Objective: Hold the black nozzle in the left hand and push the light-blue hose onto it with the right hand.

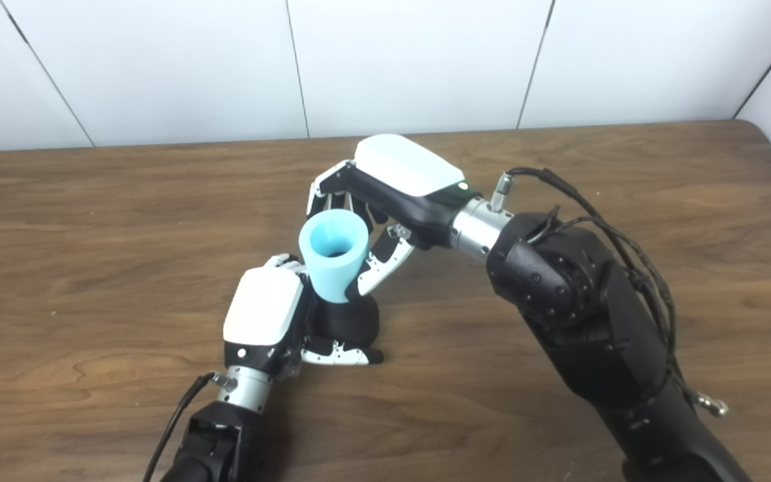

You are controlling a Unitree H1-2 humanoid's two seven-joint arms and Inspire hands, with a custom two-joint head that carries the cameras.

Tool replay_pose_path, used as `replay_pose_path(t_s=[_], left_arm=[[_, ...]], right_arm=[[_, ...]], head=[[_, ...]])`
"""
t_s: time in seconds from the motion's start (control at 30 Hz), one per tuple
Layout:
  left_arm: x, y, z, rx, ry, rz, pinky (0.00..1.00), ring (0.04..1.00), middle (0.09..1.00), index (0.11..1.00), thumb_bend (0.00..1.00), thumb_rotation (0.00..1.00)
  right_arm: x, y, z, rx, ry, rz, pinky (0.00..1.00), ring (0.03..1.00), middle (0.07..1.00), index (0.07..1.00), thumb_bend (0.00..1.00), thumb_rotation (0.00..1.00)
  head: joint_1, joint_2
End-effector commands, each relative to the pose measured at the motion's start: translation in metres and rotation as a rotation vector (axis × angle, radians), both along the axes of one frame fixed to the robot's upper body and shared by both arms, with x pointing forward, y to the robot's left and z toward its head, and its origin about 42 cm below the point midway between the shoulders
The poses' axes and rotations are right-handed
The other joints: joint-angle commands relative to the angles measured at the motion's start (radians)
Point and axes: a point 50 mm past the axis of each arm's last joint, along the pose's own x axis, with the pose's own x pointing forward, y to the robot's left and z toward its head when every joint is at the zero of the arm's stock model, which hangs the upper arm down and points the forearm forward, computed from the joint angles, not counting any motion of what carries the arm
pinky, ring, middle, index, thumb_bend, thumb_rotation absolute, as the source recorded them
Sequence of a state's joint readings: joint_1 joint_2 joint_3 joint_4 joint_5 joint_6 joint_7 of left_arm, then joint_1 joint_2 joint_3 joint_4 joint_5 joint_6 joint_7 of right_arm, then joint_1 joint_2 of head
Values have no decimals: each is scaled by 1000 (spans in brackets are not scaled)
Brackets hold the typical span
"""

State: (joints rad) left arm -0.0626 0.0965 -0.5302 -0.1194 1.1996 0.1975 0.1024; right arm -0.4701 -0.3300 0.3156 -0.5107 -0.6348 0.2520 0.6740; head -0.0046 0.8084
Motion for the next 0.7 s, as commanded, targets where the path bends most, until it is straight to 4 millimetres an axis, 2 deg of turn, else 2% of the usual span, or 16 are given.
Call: replay_pose_path(t_s=[0.0, 0.03, 0.07, 0.13, 0.23, 0.3, 0.43, 0.53, 0.67], left_arm=[[-7, -8, -10, 33, 75, -43, 795, 612, 476, 494, 526, 0], [-7, -8, -10, 32, 75, -43, 797, 614, 475, 495, 526, 0], [-7, -9, -10, 30, 75, -44, 798, 614, 475, 495, 526, 0], [-7, -8, -10, 26, 73, -46, 796, 614, 480, 493, 526, 0], [-6, -8, -10, 27, 69, -46, 793, 612, 481, 492, 526, 0], [-6, -7, -10, 27, 70, -45, 797, 612, 482, 492, 526, 0], [-6, -7, -10, 32, 75, -41, 800, 611, 474, 496, 526, 0], [-6, -6, -10, 37, 81, -42, 808, 615, 471, 498, 526, 0], [-6, -6, -10, 34, 74, -43, 799, 607, 470, 498, 526, 0]], right_arm=[[3, -7, 10, -29, -40, -27, 354, 418, 456, 532, 524, 8], [3, -8, 9, -33, -42, -29, 430, 487, 530, 579, 775, 141], [3, -9, 8, -54, -49, -27, 456, 511, 555, 595, 860, 187], [4, -11, 6, -88, -50, -32, 817, 772, 689, 678, 928, 334], [4, -11, 7, -96, -30, -46, 973, 913, 797, 748, 940, 407], [3, -12, 8, -90, -15, -60, 993, 976, 871, 798, 943, 414], [2, -13, 11, -93, -23, -75, 1000, 1000, 982, 910, 987, 419], [2, -13, 12, -93, -28, -76, 1000, 1000, 999, 962, 1000, 433], [3, -14, 13, -76, -35, -76, 1000, 1000, 1000, 980, 1000, 454]], head=[[0, 0], [0, -1], [1, -1], [2, -2], [2, -2], [2, -2], [2, -2], [0, -2], [0, -2]])
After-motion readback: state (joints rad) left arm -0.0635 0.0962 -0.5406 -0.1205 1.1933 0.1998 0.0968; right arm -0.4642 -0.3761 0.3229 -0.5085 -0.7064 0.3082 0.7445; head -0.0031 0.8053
